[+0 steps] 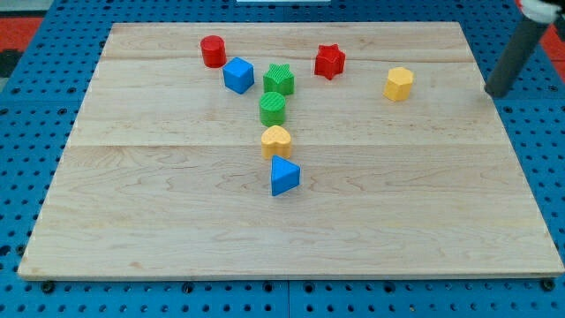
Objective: Move the yellow hexagon diagonally top right to the red star
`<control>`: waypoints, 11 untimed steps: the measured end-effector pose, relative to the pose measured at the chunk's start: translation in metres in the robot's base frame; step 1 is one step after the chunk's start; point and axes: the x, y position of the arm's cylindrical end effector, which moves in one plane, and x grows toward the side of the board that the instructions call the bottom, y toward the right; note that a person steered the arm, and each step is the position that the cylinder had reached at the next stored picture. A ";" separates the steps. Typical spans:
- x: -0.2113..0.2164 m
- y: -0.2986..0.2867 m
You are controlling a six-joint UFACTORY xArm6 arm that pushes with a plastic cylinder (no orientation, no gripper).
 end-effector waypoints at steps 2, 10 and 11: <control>0.040 -0.016; -0.113 -0.173; -0.124 -0.177</control>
